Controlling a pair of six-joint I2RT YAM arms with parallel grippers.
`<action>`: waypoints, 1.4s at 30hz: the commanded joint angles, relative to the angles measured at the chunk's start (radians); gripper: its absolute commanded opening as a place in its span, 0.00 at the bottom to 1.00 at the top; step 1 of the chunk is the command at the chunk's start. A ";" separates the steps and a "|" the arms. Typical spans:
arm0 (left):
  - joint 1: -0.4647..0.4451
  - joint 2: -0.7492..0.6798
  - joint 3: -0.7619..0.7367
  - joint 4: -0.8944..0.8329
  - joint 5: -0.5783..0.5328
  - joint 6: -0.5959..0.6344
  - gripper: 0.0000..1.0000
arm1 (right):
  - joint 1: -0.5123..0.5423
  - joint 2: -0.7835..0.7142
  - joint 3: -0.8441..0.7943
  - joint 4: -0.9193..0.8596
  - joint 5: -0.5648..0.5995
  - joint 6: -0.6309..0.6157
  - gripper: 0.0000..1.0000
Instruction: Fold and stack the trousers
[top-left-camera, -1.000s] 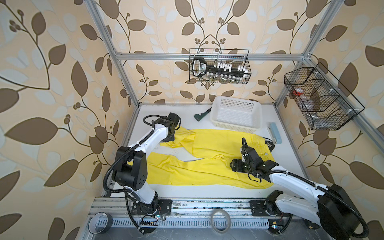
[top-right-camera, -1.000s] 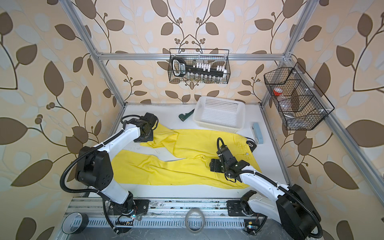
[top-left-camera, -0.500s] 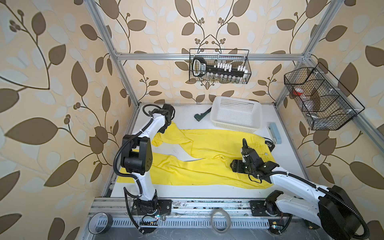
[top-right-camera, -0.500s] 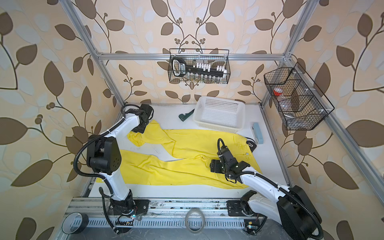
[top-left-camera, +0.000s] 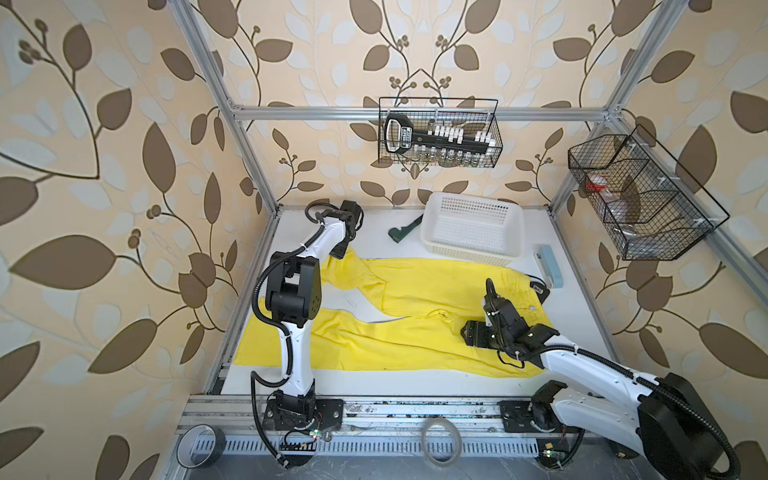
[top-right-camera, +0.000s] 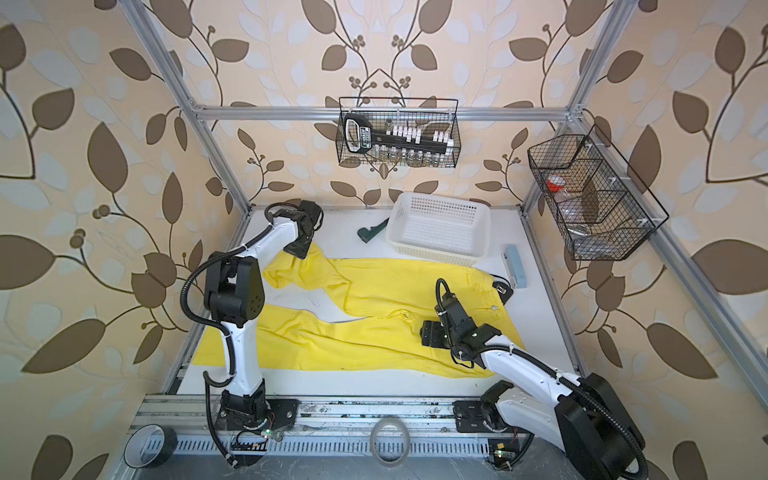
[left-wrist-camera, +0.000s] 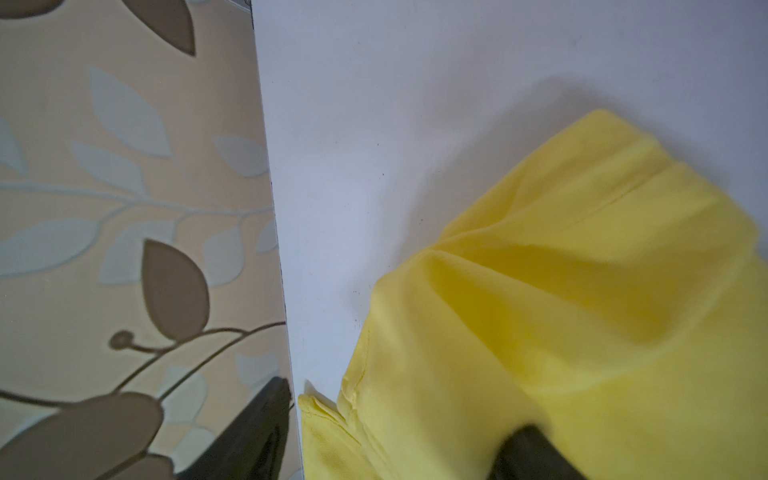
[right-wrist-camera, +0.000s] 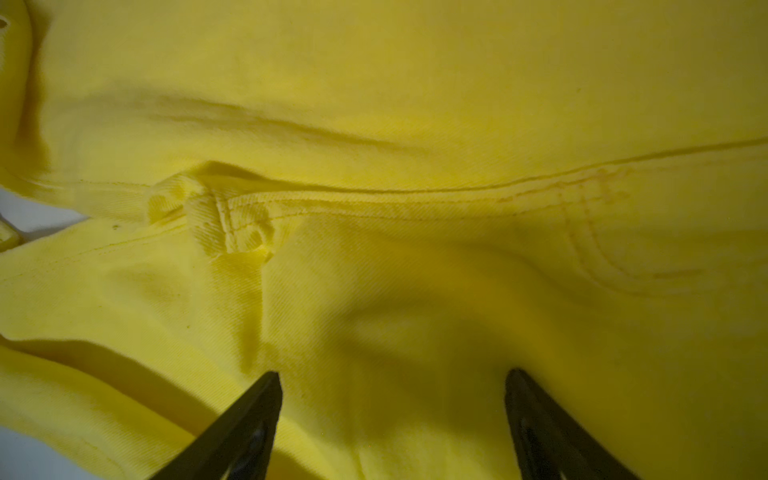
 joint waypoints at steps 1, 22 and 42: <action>0.071 -0.050 0.052 -0.157 0.072 -0.178 0.74 | 0.005 -0.005 -0.012 0.003 -0.015 -0.009 0.85; 0.169 -0.536 -0.575 0.076 0.473 -0.658 0.50 | 0.010 0.024 -0.020 0.052 -0.028 -0.004 0.85; 0.271 -0.291 -0.463 0.332 0.652 -0.635 0.38 | 0.010 -0.007 -0.031 0.031 -0.010 0.009 0.85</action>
